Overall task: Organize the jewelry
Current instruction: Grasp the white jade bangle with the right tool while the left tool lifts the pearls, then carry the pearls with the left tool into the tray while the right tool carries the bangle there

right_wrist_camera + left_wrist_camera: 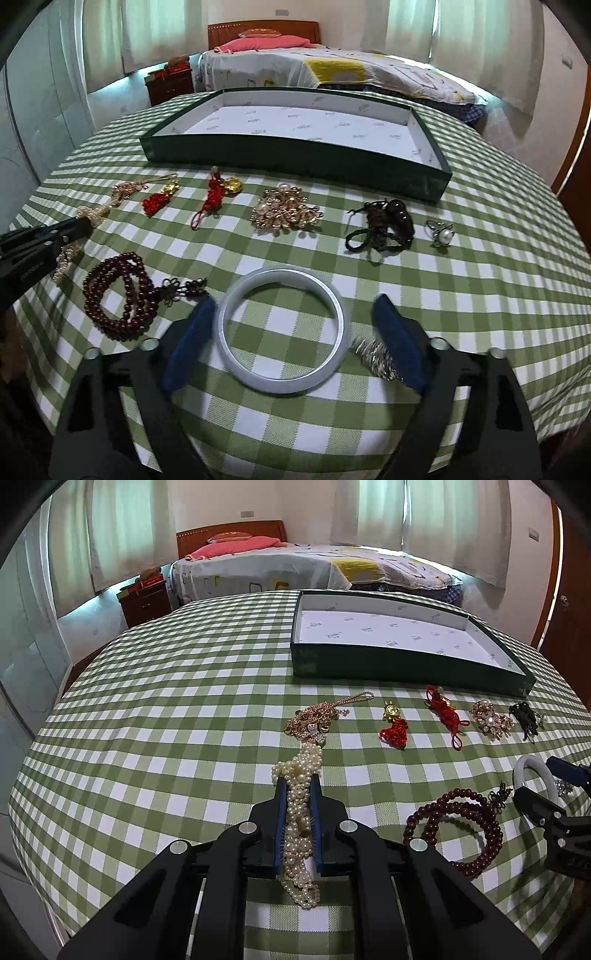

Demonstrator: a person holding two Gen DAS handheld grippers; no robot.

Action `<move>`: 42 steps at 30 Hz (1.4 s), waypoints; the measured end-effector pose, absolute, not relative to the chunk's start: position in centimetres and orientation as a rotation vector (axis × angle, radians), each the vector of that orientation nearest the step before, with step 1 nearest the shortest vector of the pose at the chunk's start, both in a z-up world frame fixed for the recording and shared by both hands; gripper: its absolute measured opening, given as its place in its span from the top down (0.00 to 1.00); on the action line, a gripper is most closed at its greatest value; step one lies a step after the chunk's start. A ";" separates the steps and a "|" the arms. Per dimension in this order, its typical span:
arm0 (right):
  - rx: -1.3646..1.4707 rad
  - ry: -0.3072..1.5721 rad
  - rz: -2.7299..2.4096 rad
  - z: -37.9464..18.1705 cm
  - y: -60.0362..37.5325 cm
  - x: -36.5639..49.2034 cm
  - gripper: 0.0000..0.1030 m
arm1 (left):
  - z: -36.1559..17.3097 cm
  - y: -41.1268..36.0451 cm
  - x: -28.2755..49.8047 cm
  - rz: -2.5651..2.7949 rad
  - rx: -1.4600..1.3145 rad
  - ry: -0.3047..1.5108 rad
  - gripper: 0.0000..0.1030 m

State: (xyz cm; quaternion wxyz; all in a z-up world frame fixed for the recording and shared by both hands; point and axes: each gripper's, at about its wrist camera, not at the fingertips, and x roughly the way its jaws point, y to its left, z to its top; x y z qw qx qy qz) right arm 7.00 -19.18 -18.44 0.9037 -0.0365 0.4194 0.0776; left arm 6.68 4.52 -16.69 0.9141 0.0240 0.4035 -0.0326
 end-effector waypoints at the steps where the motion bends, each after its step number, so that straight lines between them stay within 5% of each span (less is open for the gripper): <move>1: -0.078 0.864 0.164 -18.4 -19.1 6.9 0.28 | -16.7 4.5 6.7 -0.067 0.050 0.831 0.88; 42: -0.089 0.749 0.163 -15.2 -19.4 5.8 0.33 | -15.2 3.2 7.3 -0.060 0.091 0.799 0.88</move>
